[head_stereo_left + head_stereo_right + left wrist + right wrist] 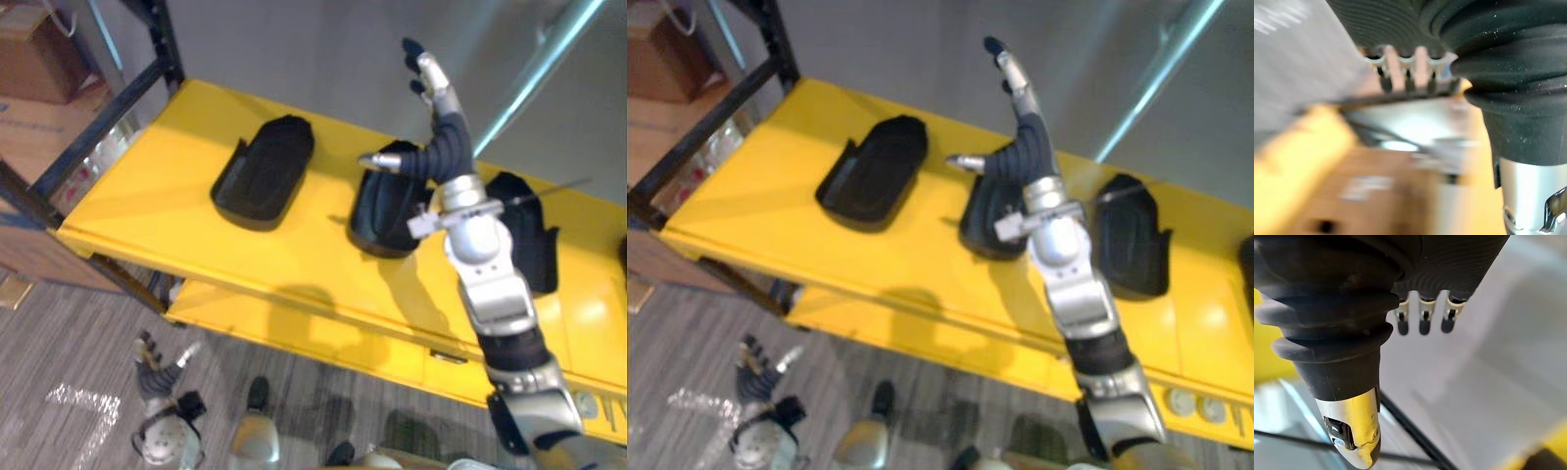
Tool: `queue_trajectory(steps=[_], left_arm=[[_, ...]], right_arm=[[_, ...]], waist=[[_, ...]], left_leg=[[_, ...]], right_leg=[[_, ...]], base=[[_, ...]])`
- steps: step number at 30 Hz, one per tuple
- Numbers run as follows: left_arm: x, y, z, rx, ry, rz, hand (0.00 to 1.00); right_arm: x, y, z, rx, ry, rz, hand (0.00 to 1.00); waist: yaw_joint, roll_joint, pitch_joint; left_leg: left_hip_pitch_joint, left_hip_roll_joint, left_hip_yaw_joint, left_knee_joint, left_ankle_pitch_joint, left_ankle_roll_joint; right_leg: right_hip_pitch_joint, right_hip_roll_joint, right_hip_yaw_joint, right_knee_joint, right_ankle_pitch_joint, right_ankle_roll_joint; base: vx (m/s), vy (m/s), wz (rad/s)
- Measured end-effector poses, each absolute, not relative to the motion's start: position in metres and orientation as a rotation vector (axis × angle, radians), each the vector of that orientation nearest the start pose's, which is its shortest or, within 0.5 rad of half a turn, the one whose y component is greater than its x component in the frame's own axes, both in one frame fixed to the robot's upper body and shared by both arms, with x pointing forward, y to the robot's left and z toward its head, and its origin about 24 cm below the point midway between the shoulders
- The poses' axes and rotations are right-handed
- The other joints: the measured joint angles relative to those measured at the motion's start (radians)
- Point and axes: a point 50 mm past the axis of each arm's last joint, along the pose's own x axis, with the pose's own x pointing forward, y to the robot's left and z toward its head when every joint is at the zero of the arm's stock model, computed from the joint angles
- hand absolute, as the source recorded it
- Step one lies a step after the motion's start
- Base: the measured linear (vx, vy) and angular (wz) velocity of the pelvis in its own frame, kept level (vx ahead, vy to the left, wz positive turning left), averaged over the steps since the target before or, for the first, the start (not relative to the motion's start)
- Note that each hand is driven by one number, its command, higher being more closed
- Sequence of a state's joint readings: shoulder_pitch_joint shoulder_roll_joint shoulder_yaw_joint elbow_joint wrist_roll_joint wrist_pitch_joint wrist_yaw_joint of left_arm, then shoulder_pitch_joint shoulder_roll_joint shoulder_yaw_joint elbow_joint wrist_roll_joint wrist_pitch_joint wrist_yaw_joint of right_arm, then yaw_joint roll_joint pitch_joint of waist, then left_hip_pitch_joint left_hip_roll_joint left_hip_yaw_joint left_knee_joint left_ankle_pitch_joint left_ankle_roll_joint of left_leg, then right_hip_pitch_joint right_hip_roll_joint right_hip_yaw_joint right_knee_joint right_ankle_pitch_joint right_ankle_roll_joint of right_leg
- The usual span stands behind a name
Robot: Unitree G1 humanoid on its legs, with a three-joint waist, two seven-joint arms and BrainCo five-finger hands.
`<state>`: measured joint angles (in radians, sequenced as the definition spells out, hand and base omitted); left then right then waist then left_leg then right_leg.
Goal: Walk over and take plastic housings, then place them on the shelf
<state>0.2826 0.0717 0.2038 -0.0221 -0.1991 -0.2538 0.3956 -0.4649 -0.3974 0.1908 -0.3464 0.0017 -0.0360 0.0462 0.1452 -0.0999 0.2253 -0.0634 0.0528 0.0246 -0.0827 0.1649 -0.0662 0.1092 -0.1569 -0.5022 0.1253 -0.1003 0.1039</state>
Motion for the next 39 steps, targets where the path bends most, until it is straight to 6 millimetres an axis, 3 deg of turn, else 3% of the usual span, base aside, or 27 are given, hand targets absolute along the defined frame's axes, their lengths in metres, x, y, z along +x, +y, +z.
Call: queue_trajectory(steps=[4, 8, 15, 21, 28, 35, 39], left_arm=[[0.180, 0.243, 0.033, -0.085, -0.103, 0.684, 0.00], [0.182, 0.239, 0.036, -0.090, -0.109, 0.671, 0.00], [0.181, 0.220, 0.026, -0.108, -0.045, 0.619, 0.00], [0.169, 0.222, 0.017, -0.108, 0.001, 0.662, 0.00], [0.162, 0.222, 0.013, -0.114, 0.026, 0.684, 0.00], [0.154, 0.220, 0.008, -0.136, 0.040, 0.680, 0.00], [0.153, 0.222, 0.009, -0.136, 0.027, 0.682, 0.00]], right_arm=[[0.259, -0.085, 0.207, -0.355, -0.714, 0.669, 0.00], [0.242, -0.046, 0.186, -0.195, -0.620, 1.009, 0.00], [0.244, -0.002, 0.149, -0.014, -0.436, 1.168, 0.00], [0.251, 0.022, 0.127, 0.036, -0.316, 1.136, 0.00], [0.269, 0.025, 0.093, 0.052, -0.147, 0.978, 0.00], [0.307, 0.004, 0.082, 0.018, -0.106, 0.720, 0.00], [0.320, -0.006, 0.081, -0.010, -0.098, 0.658, 0.00]], waist=[[0.004, 0.022, -0.013], [0.012, 0.024, -0.039], [0.051, 0.018, -0.059], [0.072, 0.024, -0.067], [0.091, 0.049, -0.070], [0.105, 0.074, -0.057], [0.111, 0.075, -0.057]], left_leg=[[0.030, 0.002, 0.017, -0.006, -0.009, 0.009], [0.028, 0.001, 0.016, -0.006, -0.012, 0.014], [0.024, -0.015, -0.017, -0.006, -0.007, 0.011], [0.003, -0.026, -0.050, -0.005, -0.001, 0.014], [-0.006, -0.034, -0.077, -0.005, 0.004, 0.015], [-0.014, -0.035, -0.099, -0.005, 0.010, 0.011], [-0.026, -0.038, -0.115, -0.004, 0.018, 0.014]], right_leg=[[0.032, 0.005, 0.012, -0.030, 0.016, 0.000], [0.032, 0.003, 0.008, -0.046, 0.012, -0.006], [0.054, 0.002, -0.025, -0.062, 0.015, -0.005], [0.061, 0.003, -0.067, -0.069, 0.018, -0.002], [0.065, 0.001, -0.092, -0.066, 0.017, -0.002], [0.066, 0.001, -0.113, -0.065, 0.011, -0.004], [0.066, 0.001, -0.128, -0.069, 0.011, -0.004]], base=[[-0.04, 0.013, -0.13], [-0.05, 0.021, 0.00], [0.01, -0.010, 0.12], [0.02, -0.022, 0.20], [-0.01, 0.002, 0.11], [-0.04, 0.014, 0.09], [-0.01, 0.001, 0.12]])
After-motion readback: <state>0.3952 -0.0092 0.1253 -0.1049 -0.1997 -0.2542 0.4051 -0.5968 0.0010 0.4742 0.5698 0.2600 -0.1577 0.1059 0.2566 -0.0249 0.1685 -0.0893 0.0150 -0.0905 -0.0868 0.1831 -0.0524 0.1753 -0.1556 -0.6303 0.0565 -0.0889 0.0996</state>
